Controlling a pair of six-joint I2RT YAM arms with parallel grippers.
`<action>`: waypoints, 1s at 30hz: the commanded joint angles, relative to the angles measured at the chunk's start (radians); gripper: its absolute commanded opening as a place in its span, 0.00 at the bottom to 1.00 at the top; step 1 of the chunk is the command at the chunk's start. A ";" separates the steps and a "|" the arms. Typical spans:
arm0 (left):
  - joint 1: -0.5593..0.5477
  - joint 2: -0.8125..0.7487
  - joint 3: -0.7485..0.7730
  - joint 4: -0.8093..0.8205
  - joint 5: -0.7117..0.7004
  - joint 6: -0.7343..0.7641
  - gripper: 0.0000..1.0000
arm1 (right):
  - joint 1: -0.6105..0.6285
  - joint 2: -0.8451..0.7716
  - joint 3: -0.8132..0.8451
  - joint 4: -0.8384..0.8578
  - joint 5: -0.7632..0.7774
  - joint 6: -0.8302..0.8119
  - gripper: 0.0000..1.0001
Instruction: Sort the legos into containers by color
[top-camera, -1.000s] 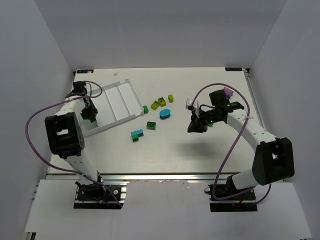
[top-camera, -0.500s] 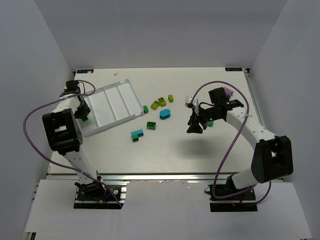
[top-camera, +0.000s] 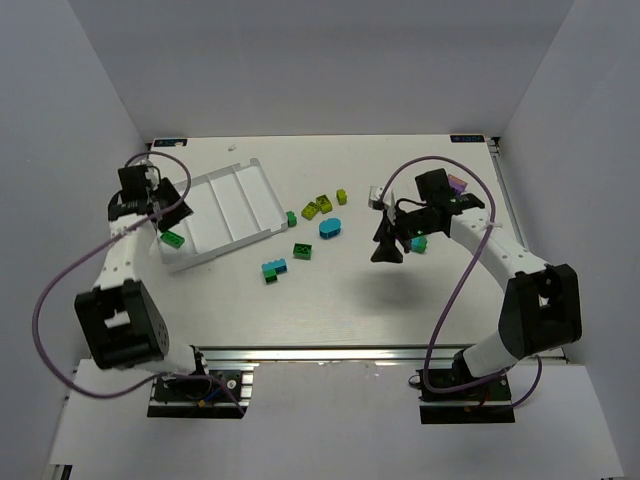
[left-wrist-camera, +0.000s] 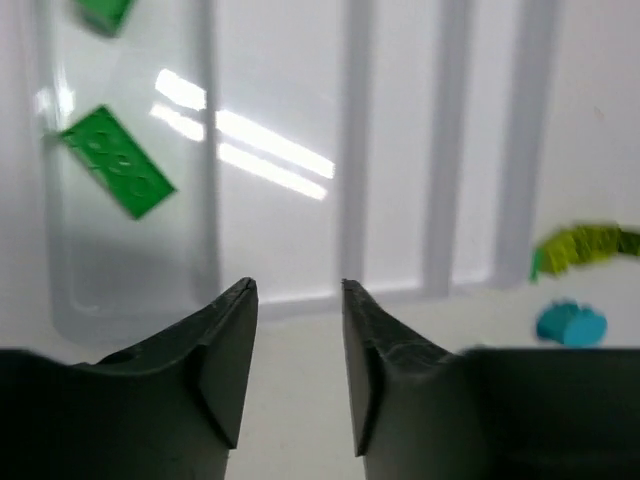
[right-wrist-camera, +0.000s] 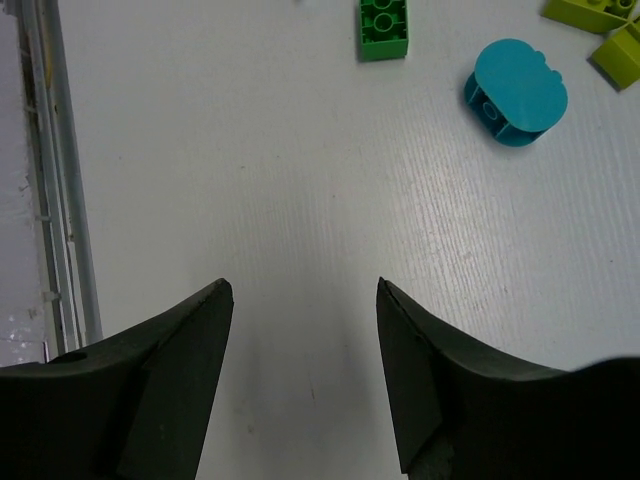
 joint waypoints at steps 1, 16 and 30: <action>-0.073 -0.166 -0.122 0.041 0.183 -0.096 0.47 | 0.007 0.033 0.058 0.081 0.006 0.076 0.65; -0.592 -0.434 -0.457 0.119 -0.002 -0.423 0.62 | 0.203 0.164 0.187 0.218 0.224 0.360 0.74; -0.642 -0.567 -0.282 -0.095 -0.245 -0.446 0.63 | 0.409 0.510 0.394 0.357 0.425 0.251 0.78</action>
